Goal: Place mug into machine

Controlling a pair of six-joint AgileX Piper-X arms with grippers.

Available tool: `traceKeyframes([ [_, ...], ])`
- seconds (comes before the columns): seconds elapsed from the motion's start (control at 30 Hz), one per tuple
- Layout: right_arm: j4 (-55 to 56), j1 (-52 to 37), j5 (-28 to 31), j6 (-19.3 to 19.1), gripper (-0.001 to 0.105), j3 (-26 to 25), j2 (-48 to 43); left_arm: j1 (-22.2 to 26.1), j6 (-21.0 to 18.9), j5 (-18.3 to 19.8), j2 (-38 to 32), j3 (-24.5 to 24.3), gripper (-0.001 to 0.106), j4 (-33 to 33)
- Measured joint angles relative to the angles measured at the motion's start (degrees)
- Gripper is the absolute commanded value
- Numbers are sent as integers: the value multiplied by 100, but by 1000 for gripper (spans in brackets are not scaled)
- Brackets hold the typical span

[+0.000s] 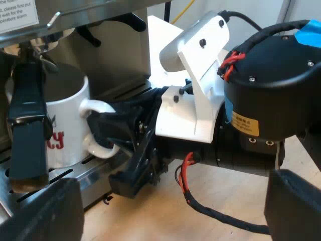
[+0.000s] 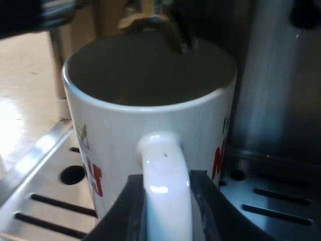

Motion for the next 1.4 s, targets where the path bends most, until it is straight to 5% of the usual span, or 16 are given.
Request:
traceKeyframes([
  [0.13, 11, 0, 18, 0, 6, 0, 0, 0, 0, 76, 0, 0, 85, 0],
  [0.3, 11, 0, -111, 0, 44, 0, 0, 0, 0, 75, 0, 0, 85, 0],
  [0.4, -1, 0, -129, 0, 56, 0, 0, 0, 0, 75, 0, 0, 85, 0],
  [0.93, 732, 0, -135, 0, 57, -15, -627, 0, 0, 58, 0, -12, 85, 0],
  [1.4, 2178, 422, 180, 346, 57, 67, -1526, 0, 0, -179, 0, -525, 85, 920],
])
